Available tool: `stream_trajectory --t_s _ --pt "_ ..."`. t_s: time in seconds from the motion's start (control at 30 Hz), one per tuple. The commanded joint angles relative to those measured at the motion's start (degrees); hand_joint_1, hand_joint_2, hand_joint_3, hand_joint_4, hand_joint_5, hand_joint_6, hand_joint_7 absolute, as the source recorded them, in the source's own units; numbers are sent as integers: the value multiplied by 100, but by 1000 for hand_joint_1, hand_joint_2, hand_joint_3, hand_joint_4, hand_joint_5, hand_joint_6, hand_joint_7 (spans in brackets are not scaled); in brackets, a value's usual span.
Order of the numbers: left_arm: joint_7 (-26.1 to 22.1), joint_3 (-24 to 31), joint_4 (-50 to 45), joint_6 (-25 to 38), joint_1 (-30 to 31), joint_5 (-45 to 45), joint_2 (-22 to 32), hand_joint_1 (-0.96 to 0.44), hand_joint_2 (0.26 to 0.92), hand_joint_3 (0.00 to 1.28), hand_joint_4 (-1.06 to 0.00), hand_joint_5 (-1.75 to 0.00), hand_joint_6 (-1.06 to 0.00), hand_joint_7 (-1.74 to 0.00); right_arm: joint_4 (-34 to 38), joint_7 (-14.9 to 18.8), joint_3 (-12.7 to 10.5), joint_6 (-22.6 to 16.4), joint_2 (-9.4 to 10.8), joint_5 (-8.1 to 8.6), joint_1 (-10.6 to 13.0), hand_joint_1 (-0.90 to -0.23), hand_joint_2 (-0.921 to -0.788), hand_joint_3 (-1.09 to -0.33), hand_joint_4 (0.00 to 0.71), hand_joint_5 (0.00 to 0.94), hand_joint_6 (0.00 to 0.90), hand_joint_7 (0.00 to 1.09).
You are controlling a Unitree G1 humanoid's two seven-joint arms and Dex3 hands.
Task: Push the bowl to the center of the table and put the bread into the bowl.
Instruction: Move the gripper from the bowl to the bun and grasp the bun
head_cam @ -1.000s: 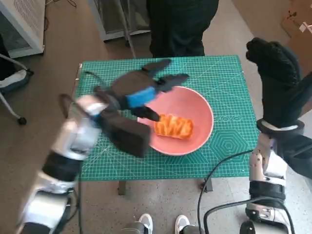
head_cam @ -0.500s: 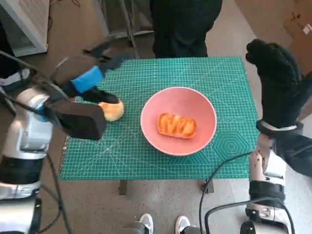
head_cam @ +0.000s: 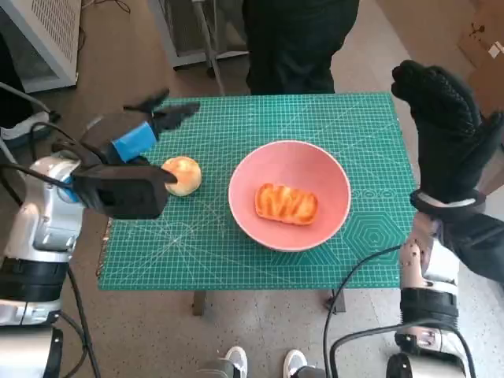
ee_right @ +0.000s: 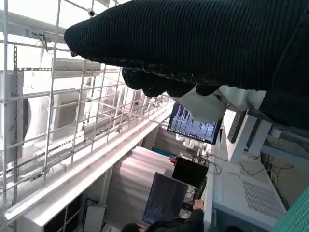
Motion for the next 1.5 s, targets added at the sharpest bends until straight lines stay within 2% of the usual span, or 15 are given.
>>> stream_trajectory --t_s 0.03,0.23,0.53,0.8,0.97,1.17,1.23,1.27,1.3,1.33,1.37,1.4,1.43,1.5 --pt "-64 -246 582 -99 -291 123 -68 -359 744 0 -19 0 -224 0 154 85 28 -44 17 -35 11 -461 -921 -394 396 1 485 5" --pt "46 -612 1500 -153 -611 385 -280 -346 738 0 -3 1 -213 0 224 140 11 -77 -27 -18 -20 -458 -921 -405 399 2 478 1" --pt "642 -1345 3078 -35 -1228 1105 -802 -319 728 0 1 1 -205 0 177 168 -21 -15 -79 10 -31 -457 -921 -409 400 2 475 1" --pt "1125 -1755 4284 123 -1637 1399 -1272 -270 721 0 1 1 -213 -4 75 82 -33 -18 -115 -75 19 -462 -921 -410 402 2 477 2" --pt "1529 -1972 4760 296 -1749 1553 -1509 -170 713 0 0 0 -222 -7 30 11 -39 -49 -133 -146 52 -468 -921 -413 401 1 477 1" --pt "2059 -2172 5021 382 -1738 1695 -1689 -52 743 14 -68 -22 -269 -23 24 -20 -59 -46 -154 -167 76 -475 -921 -418 402 2 479 2" --pt "2253 -2281 5072 390 -1720 1773 -1729 -15 771 25 -129 -23 -316 -31 8 -23 -64 -31 -160 -147 91 -474 -921 -419 404 2 481 3" --pt "2327 -2327 5093 391 -1715 1808 -1741 8 797 33 -204 -27 -377 -42 -8 -25 -63 -23 -161 -138 101 -473 -921 -419 405 3 482 4" --pt "2417 -2395 5106 382 -1710 1874 -1742 15 808 35 -233 -24 -401 -42 -42 -24 -63 -4 -163 -120 119 -473 -921 -419 405 3 482 4" --pt "2482 -2444 5117 374 -1707 1917 -1741 37 840 48 -380 -71 -491 -68 -69 -24 -62 11 -164 -109 133 -472 -921 -420 406 3 483 4" --pt "2567 -2527 5117 356 -1717 1996 -1722 45 853 49 -437 -80 -526 -72 -107 -20 -65 35 -169 -87 153 -472 -921 -420 407 4 483 4" --pt "2627 -2590 5118 342 -1725 2045 -1709 29 877 78 -513 -527 -536 -447 -139 -18 -67 54 -172 -72 169 -472 -921 -420 408 4 484 5" --pt "2666 -2648 5109 322 -1758 2093 -1683 19 893 109 -546 -830 -528 -703 -184 -16 -69 85 -174 -50 189 -472 -921 -420 409 4 485 5" --pt "2691 -2701 5071 287 -1834 2135 -1633 11 906 121 -562 -1126 -577 -856 -270 -12 -73 141 -174 -12 229 -476 -921 -416 410 4 487 6"
